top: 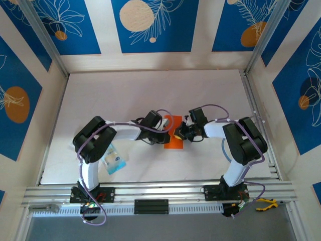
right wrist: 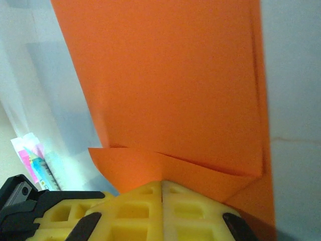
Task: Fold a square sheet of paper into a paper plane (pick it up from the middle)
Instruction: Fold the triangle a second time at the center of the table.
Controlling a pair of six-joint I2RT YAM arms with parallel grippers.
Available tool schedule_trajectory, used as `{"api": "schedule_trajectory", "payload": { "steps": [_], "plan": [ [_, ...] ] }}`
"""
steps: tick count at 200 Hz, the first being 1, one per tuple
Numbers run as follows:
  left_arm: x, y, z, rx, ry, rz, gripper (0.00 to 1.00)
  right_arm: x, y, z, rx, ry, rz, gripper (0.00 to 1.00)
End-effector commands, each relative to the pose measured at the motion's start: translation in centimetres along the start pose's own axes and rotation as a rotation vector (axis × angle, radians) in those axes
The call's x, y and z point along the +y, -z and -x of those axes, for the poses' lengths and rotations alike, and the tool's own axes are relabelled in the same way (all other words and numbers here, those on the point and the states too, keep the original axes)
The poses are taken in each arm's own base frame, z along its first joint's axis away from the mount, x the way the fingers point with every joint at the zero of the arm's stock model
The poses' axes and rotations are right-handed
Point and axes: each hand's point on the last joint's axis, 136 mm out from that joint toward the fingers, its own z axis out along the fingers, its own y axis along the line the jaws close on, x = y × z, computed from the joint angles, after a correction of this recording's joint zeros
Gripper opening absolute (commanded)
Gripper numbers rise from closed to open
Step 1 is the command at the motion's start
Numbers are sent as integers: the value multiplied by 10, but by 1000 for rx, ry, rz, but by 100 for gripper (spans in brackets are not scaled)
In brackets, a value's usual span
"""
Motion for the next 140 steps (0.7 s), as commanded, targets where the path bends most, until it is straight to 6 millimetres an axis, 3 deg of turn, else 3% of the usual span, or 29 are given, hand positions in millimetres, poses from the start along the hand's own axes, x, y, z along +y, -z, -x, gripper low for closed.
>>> {"api": "schedule_trajectory", "payload": {
  "steps": [1, 41, 82, 109, 140],
  "plan": [
    [42, -5, -38, 91, 64, 115, 2, 14, 17, 3, -30, 49, 19, 1],
    [42, -3, -39, 85, 62, 114, 2, 30, 7, -16, 28, 79, 92, 1],
    [41, 0, -36, 76, 55, 126, 2, -7, -15, -30, 70, 8, -12, 0],
    [43, 3, -38, 70, 41, 137, 1, -29, -11, -19, 48, -40, -42, 0],
    [43, 1, -42, 87, 32, 123, 0, -28, -1, 5, 18, -62, -1, 0]
  ]
}}
